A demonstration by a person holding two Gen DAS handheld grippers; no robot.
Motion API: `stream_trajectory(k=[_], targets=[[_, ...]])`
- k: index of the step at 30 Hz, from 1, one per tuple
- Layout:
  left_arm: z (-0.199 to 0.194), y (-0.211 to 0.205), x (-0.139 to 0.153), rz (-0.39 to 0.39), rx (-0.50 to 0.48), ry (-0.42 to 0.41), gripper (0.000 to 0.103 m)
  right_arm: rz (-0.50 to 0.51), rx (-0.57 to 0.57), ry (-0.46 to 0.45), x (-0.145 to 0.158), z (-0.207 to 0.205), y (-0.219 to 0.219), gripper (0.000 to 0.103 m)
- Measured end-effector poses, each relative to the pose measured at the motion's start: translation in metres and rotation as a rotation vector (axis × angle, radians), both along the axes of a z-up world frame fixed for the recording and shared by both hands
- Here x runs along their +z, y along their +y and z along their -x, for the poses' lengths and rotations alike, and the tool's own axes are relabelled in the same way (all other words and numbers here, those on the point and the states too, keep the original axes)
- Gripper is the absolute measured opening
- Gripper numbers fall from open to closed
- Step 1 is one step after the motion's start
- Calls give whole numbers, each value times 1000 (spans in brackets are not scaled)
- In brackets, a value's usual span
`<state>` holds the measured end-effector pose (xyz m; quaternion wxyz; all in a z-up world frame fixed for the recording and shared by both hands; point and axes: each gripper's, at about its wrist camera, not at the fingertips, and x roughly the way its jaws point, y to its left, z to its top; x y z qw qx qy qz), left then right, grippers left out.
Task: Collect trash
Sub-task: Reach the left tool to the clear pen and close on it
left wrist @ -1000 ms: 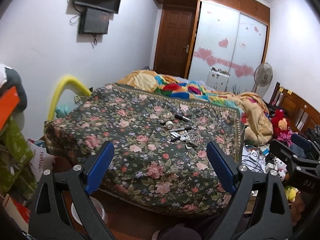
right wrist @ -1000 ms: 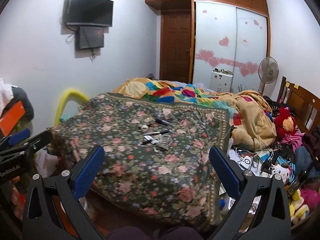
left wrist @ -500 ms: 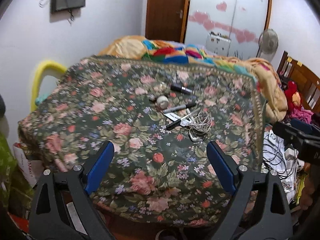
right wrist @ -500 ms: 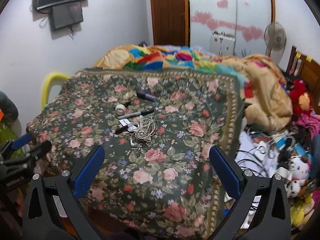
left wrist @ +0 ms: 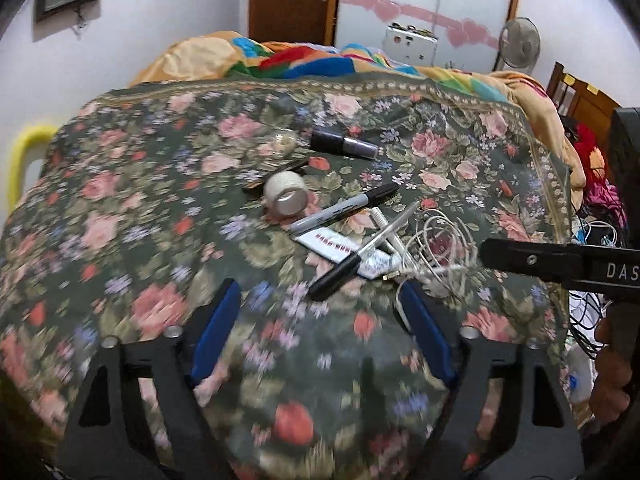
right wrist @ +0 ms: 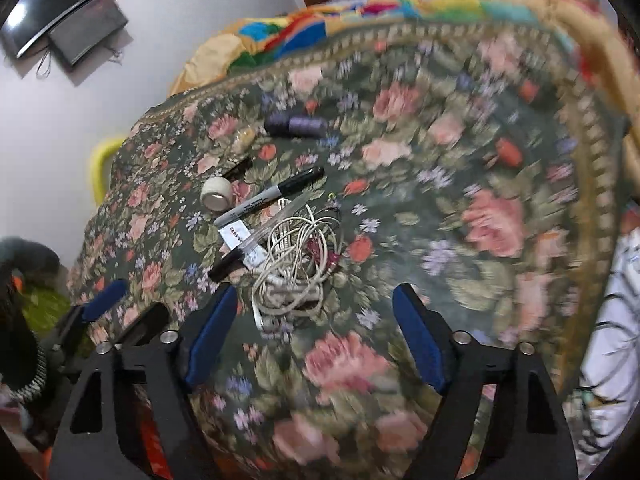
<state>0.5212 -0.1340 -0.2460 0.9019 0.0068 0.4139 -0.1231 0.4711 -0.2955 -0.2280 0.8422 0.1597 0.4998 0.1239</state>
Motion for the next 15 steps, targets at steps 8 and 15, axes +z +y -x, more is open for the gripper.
stream_trajectory(k=[8, 15], targets=[[-36, -7, -27, 78, -27, 73, 62, -58, -4, 13, -18, -26, -7, 58], [-37, -19, -40, 17, -70, 102, 36, -90, 4, 5, -14, -49, -32, 56]])
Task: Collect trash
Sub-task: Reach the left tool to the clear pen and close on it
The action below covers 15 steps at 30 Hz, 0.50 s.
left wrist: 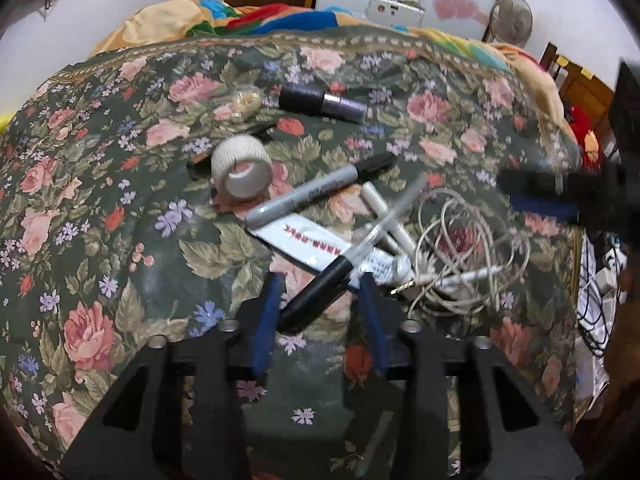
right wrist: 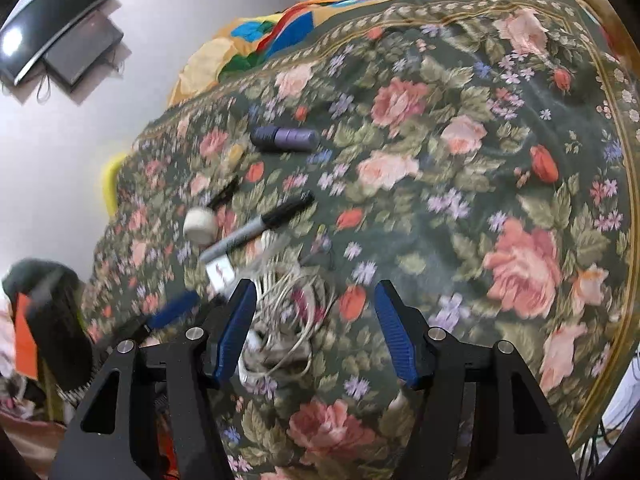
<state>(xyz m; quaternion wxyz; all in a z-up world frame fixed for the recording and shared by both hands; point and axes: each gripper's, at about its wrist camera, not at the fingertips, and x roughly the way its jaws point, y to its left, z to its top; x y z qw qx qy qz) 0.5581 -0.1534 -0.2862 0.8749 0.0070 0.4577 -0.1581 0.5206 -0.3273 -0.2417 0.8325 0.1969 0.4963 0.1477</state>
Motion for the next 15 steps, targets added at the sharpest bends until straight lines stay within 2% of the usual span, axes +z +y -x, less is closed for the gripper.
stream_trajectory(k=[3, 6, 7, 11, 15], targets=[[5, -1, 0, -13, 1, -8, 34, 26, -10, 2, 1, -17, -9, 52], [10, 0, -1, 0, -1, 2, 31, 54, 43, 61, -12, -36, -4, 25], [12, 1, -1, 6, -1, 5, 31, 50, 64, 83, -17, -41, -1, 22], [20, 3, 0, 34, -6, 19, 31, 64, 112, 75, -22, -49, 16, 22], [21, 2, 0, 34, -21, 30, 31, 146, 169, 47, -22, -49, 35, 22]])
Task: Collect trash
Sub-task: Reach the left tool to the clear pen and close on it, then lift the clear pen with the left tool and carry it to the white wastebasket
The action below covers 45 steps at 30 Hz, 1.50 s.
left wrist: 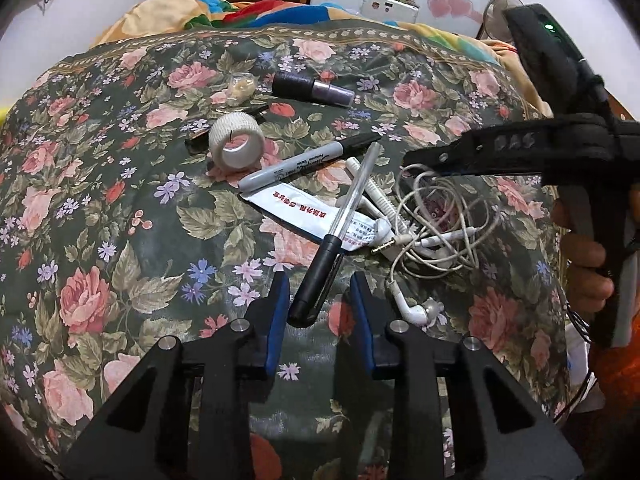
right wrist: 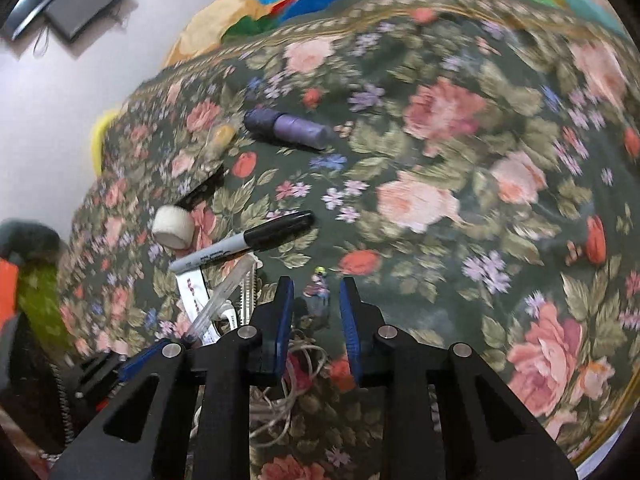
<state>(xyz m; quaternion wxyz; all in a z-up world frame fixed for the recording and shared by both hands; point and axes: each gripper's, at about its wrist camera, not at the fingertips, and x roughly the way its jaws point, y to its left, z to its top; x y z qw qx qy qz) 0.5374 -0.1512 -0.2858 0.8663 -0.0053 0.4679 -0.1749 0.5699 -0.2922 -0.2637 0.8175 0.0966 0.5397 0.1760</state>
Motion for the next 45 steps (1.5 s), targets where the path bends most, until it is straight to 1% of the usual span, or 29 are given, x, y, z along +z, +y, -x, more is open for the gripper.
stream_trajectory(k=[2, 5, 7, 8, 10, 11, 12, 13, 15, 19, 20, 23, 27, 31, 35, 37, 39, 42, 45], targets=[[-2, 1, 0, 0, -4, 6, 31, 55, 30, -6, -4, 1, 8, 21], [-7, 1, 0, -4, -3, 4, 31, 143, 66, -59, -3, 6, 17, 20], [-9, 0, -1, 6, 2, 0, 31, 200, 75, -91, -4, 10, 20, 10], [-9, 0, -1, 12, 6, -3, 31, 232, 80, -110, -4, 12, 22, 8], [-9, -2, -1, 7, 13, -10, 31, 260, 82, -121, -4, 13, 21, 4], [-8, -3, -1, -6, 16, -15, 30, 259, 81, -117, -3, 12, 21, 4], [-7, -4, -1, -21, 15, -20, 24, 257, 78, -118, -1, 12, 20, 4], [-5, -5, -1, -38, 13, -25, 21, 255, 70, -124, 3, 12, 19, 4], [0, -4, 0, -43, 6, -18, 13, 242, 50, -148, 16, 15, 13, 4], [10, 2, 1, -23, 18, 11, 13, 211, 10, -214, 52, 22, 2, 4], [14, 3, 1, -24, 24, 16, 13, 201, -3, -239, 67, 25, -2, 4], [23, 4, 1, -31, 42, 30, 13, 175, -27, -293, 98, 35, -10, 4], [36, 3, 1, -50, 49, 46, 13, 190, -51, -352, 125, 44, -10, 4], [49, 4, 1, -64, 56, 62, 13, 180, -57, -379, 145, 54, -15, 4], [58, 0, 2, -111, 45, 77, 14, 153, -43, -404, 162, 67, -16, 4], [60, -4, 2, -137, 31, 84, 18, 163, -38, -427, 169, 76, -16, 4], [61, -6, 2, -147, 22, 90, 27, 169, -32, -447, 177, 83, -16, 4], [60, -9, 1, -160, 20, 76, 28, 164, -29, -462, 184, 91, -17, 4], [55, -11, 0, -159, 25, 53, 28, 157, -28, -456, 183, 97, -20, 4]])
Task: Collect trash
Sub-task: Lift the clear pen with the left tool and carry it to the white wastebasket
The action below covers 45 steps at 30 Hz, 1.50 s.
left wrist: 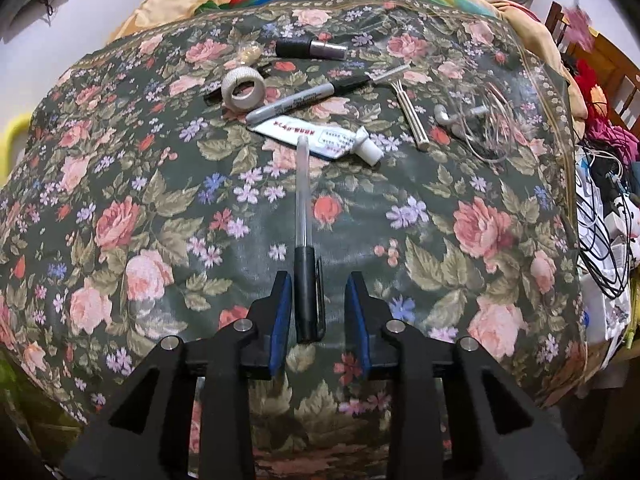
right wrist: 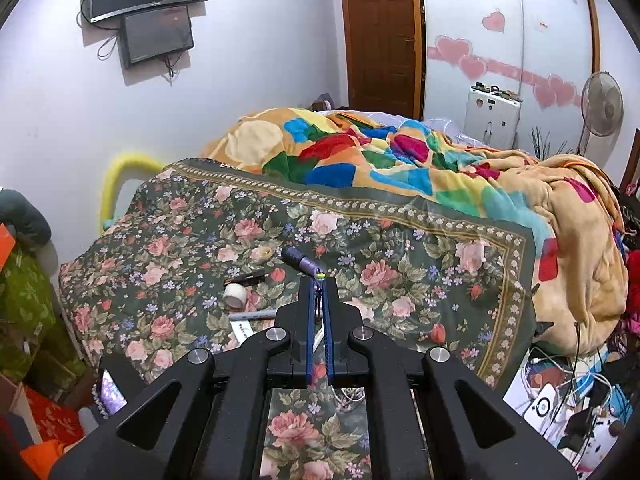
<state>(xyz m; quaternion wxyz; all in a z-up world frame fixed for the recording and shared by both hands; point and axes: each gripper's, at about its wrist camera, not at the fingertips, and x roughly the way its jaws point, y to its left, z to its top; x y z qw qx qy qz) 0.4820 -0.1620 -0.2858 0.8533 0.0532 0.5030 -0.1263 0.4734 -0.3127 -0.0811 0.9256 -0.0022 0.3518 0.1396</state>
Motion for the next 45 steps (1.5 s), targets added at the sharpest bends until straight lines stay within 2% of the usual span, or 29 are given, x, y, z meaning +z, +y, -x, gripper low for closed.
stream_trajectory(k=[2, 4, 5, 11, 16, 23, 32, 38, 45], targets=[[-4, 0, -1, 6, 11, -17, 28, 4, -4, 8, -4, 4, -1, 4], [-8, 0, -1, 1, 22, -38, 21, 11, -4, 23, -11, 7, -3, 4], [-10, -1, -1, -4, 21, -49, 13, 16, -6, 33, -16, 8, -3, 4], [-9, 5, 2, 26, 42, -25, 12, 26, -11, 99, -37, 7, -4, 4], [8, 23, 27, 82, 79, -28, 12, 11, -2, 133, -40, 8, -3, 4], [50, 60, 83, 123, 144, -92, 12, -2, 10, 119, -21, 26, 10, 4], [127, 119, 146, 106, 229, -191, 12, 5, 75, 65, 16, 69, 56, 4], [178, 160, 170, 102, 307, -232, 12, 14, 149, 22, 37, 105, 99, 4], [235, 213, 180, 94, 402, -247, 12, 27, 252, 5, 44, 145, 153, 4]])
